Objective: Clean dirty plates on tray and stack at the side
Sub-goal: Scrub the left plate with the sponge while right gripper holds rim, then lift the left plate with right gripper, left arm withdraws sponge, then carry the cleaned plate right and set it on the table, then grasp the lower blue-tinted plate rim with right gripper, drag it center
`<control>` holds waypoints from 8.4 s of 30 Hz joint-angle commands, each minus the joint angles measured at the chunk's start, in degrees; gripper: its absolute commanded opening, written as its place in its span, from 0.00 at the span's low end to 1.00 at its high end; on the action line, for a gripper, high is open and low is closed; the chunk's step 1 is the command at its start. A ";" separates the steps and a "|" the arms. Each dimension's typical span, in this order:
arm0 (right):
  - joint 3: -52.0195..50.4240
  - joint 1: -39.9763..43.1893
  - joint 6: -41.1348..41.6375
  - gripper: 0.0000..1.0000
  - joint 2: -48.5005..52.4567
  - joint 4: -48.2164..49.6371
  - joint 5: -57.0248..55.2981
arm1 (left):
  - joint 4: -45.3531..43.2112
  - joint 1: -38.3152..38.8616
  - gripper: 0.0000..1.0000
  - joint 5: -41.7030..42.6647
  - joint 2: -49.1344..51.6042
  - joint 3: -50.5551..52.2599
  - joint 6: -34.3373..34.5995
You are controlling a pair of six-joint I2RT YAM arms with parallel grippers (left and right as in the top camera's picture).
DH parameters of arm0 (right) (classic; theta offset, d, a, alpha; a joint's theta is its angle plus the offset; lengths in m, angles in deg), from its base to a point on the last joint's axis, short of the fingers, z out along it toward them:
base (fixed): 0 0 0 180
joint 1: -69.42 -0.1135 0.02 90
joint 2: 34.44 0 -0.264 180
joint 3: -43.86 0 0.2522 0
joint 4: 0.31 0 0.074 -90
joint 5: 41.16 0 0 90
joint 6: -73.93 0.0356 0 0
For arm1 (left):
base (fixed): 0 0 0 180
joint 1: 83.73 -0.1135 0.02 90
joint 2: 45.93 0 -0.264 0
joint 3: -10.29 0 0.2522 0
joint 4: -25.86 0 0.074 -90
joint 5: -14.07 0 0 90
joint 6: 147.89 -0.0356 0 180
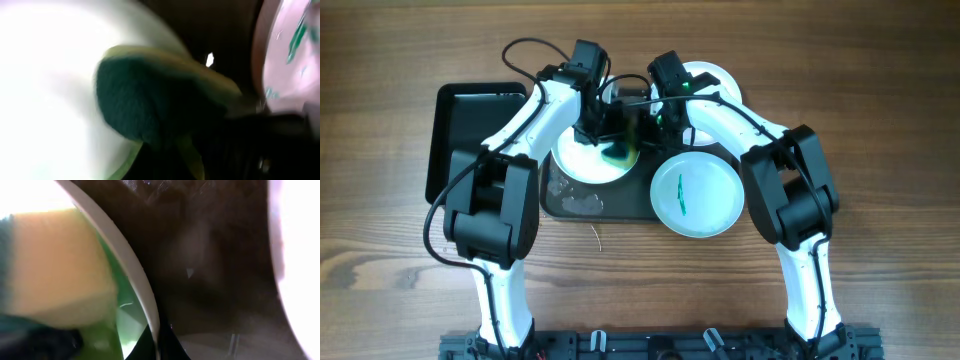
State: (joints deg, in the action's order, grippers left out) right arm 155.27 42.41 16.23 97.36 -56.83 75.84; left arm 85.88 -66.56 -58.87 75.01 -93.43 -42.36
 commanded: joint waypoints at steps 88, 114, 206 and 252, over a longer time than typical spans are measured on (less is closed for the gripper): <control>-1.66 -27.98 -11.34 0.05 -23.52 -8.00 -100.00 | 24.92 -18.03 0.04 -17.94 -13.90 -12.35 4.22; -1.66 -23.78 -9.38 0.04 -23.54 -6.54 -56.08 | 24.94 -18.03 0.04 -17.92 -13.90 -12.35 4.26; -48.06 21.38 -22.88 0.06 -37.53 -0.15 -7.65 | 24.94 -16.52 0.04 -17.92 -13.90 -12.35 4.24; -38.18 -8.44 23.47 0.34 -27.65 28.11 -22.80 | 23.78 -16.52 0.04 -16.35 -13.90 -12.35 4.48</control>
State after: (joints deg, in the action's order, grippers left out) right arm 114.81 34.22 43.90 69.08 -28.49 52.46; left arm 110.10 -83.34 -76.40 61.20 -105.53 -37.46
